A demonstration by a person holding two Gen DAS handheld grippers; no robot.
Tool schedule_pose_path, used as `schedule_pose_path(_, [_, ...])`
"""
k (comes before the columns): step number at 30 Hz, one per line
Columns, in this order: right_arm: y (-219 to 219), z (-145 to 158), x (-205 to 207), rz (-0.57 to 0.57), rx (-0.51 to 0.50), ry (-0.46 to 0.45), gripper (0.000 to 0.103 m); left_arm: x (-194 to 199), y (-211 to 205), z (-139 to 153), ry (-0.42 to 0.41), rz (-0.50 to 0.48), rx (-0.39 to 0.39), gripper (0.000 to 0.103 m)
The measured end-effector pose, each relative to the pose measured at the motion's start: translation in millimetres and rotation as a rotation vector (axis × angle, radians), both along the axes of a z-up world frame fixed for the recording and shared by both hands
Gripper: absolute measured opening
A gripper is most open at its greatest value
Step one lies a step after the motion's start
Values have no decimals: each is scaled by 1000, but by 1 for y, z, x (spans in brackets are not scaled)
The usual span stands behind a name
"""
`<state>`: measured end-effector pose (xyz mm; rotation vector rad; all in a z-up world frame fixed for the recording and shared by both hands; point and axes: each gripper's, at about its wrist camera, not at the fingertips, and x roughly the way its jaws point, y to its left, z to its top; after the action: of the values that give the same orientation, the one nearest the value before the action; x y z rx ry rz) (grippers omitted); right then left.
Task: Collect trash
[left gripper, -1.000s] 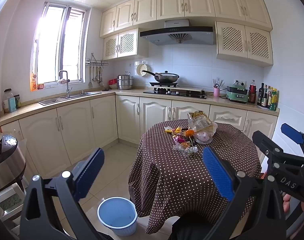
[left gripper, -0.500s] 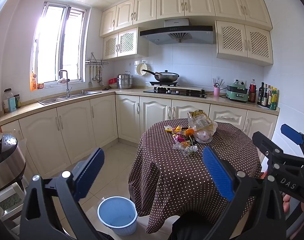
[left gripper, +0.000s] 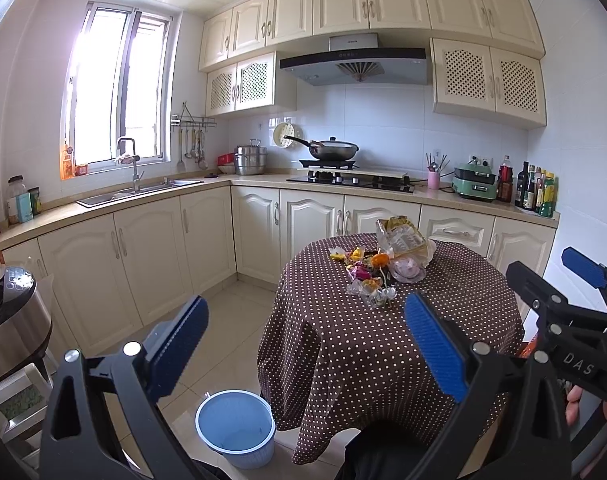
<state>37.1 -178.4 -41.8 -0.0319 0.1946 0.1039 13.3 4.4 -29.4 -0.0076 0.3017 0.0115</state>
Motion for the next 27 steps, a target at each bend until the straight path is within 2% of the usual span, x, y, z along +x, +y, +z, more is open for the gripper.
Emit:
schedule_pose_path(7, [-1, -8, 18, 2, 14, 35, 97, 19, 4, -7, 33, 18, 2, 96])
schedule_pose_path(15, [-12, -33, 62, 10, 47, 153, 97, 64, 5, -26, 123, 23, 23, 96])
schedule_pose_path(21, [-31, -47, 97, -32, 52, 212, 96, 106, 0, -48, 219, -32, -1, 96])
schedule_pose_path(27, [-56, -66, 136, -75, 63, 274, 97, 159, -26, -69, 315, -156, -74, 96])
